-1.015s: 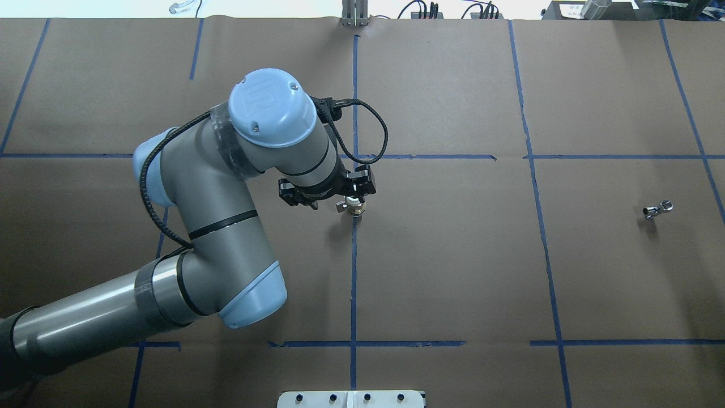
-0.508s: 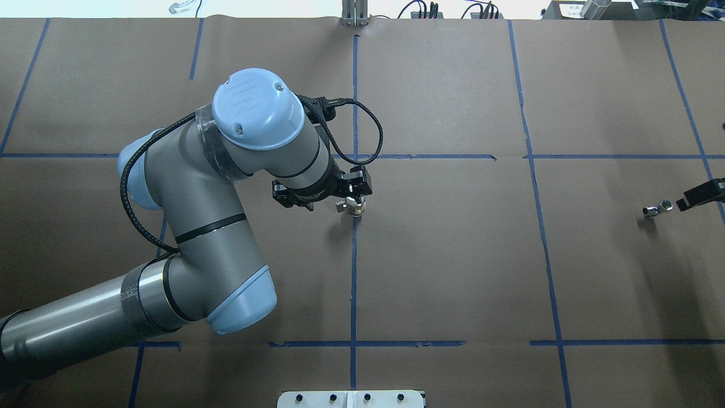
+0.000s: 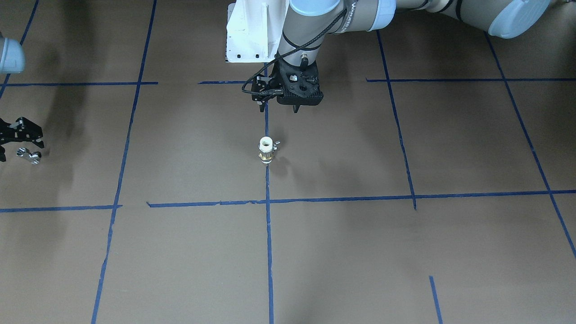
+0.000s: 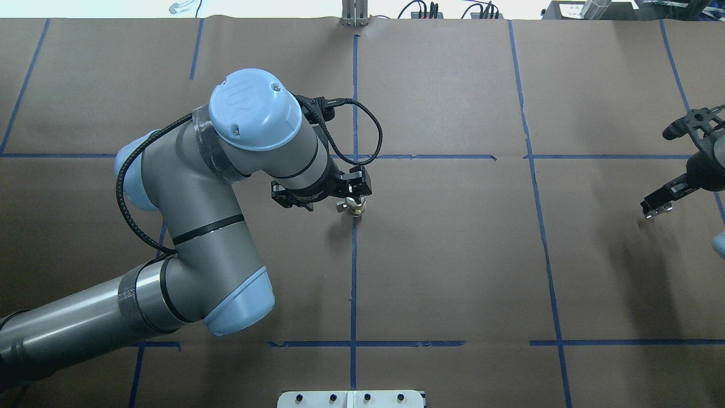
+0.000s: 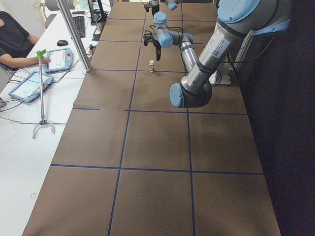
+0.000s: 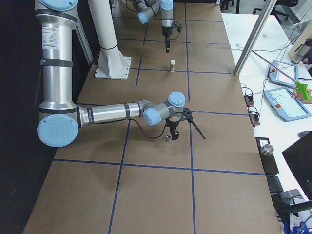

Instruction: Assemble PPR valve and pipe with both arms

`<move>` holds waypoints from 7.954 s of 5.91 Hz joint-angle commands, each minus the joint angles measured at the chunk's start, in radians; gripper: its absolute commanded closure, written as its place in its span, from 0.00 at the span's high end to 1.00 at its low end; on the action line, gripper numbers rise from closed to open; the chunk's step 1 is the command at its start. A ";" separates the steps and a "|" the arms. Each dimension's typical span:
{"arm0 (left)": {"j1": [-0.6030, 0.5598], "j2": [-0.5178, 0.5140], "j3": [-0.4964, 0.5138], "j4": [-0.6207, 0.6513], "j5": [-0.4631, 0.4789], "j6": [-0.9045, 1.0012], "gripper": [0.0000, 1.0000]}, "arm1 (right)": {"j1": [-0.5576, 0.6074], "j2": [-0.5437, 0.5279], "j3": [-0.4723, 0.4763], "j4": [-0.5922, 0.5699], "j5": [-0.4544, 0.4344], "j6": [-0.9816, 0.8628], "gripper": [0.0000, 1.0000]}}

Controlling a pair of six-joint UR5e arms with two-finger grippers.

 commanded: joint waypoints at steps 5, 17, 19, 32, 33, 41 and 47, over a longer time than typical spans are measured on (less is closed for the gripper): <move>-0.005 0.020 -0.033 -0.003 0.002 0.002 0.88 | -0.001 -0.030 0.000 -0.005 -0.008 -0.384 0.91; -0.011 0.058 -0.099 -0.003 0.002 0.003 0.88 | -0.010 -0.002 0.073 -0.039 0.048 -0.313 0.00; -0.011 0.109 -0.142 -0.003 0.000 0.008 0.88 | -0.061 0.096 0.180 -0.066 0.067 0.094 0.00; -0.015 0.427 -0.194 -0.177 0.002 0.110 0.92 | -0.517 0.960 -0.094 -0.503 -0.274 1.412 0.00; -0.015 0.428 -0.194 -0.177 0.002 0.110 0.92 | -0.517 0.960 -0.094 -0.503 -0.274 1.406 0.00; -0.015 0.421 -0.196 -0.175 0.003 0.106 0.93 | -0.503 0.955 -0.138 -0.485 -0.272 1.369 0.03; -0.021 0.428 -0.199 -0.174 0.000 0.116 0.93 | -0.434 0.910 -0.082 -0.376 -0.204 1.378 1.00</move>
